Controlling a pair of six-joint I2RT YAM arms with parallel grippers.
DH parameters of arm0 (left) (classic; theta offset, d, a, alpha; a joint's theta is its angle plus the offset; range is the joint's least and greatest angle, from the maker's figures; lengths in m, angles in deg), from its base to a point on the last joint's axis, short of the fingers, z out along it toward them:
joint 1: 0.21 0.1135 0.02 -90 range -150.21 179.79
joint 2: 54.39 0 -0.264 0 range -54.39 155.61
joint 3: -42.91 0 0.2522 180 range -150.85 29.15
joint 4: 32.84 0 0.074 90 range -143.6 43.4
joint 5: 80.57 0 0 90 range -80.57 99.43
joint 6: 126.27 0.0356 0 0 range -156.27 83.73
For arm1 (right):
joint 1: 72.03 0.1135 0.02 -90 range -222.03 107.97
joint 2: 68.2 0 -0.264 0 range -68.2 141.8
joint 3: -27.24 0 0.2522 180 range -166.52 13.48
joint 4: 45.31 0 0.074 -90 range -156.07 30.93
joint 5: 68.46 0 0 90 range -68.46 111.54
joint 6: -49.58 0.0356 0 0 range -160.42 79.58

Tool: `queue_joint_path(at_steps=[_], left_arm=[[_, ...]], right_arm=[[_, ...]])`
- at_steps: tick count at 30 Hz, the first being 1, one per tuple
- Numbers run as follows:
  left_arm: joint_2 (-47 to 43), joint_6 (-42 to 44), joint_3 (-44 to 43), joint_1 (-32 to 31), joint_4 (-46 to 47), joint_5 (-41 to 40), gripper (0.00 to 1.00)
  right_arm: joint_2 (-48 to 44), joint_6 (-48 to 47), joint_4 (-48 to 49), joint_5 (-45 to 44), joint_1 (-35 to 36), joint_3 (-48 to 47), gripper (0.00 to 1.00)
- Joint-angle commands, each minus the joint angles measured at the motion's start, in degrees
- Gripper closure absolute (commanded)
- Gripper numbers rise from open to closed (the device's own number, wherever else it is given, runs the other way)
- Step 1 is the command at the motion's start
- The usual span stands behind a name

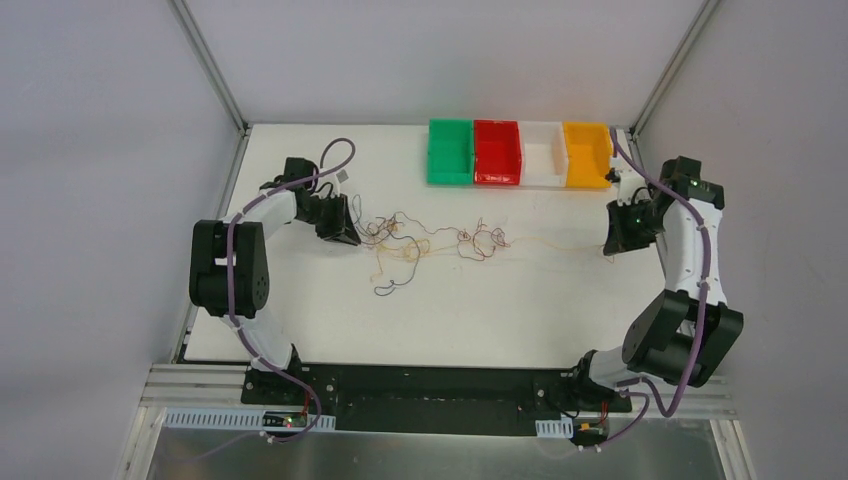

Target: Untangle the cables

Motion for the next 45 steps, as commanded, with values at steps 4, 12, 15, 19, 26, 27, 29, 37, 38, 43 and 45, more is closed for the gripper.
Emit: queue_joint_path(at_steps=[4,12,15,19,26,27,29,37,38,43,45], left_arm=[[0.3,4.1,1.6,1.7,-2.3,-2.4,0.90],[-4.4,8.0,0.0,1.3,-3.0,5.2,0.67],[-7.2,9.6,-3.5,-4.4,-2.3,5.8,0.48],[-5.2,14.8,-7.3,-14.8,0.7,2.0,0.29],[11.3,25.2,-18.7,-26.8,0.8,-5.3,0.22],[12.6,26.3,-19.6,-27.6,0.1,-6.8,0.22],[14.2,29.2,-20.0,-28.6,-2.6,-10.2,0.23],[11.0,36.8,-13.2,-27.6,-10.4,-20.7,0.58],[10.6,38.0,-12.0,-27.2,-11.0,-22.7,0.65],[8.0,40.5,-6.8,-20.9,-14.0,-25.3,0.82],[7.3,40.7,-6.0,-17.7,-14.6,-25.1,0.84]], right_arm=[[-0.8,-1.5,-9.0,2.5,-1.9,-9.2,1.00],[-1.4,0.5,-13.6,7.8,-2.6,-15.3,1.00],[-2.6,1.5,-13.7,8.1,-0.7,-12.0,1.00],[-4.7,3.4,-12.2,8.4,0.7,-8.7,1.00],[-5.3,5.3,-13.6,8.3,0.6,-10.9,1.00],[-5.3,5.6,-14.0,8.4,0.5,-11.8,1.00],[-5.1,6.2,-14.9,8.5,-0.4,-14.3,1.00],[2.6,10.7,-18.8,14.2,-11.5,-38.7,1.00],[4.2,11.6,-19.5,15.3,-12.8,-42.4,1.00],[10.1,17.7,-20.5,19.3,-17.4,-57.5,1.00],[11.2,20.3,-19.0,20.3,-18.7,-61.4,1.00]])
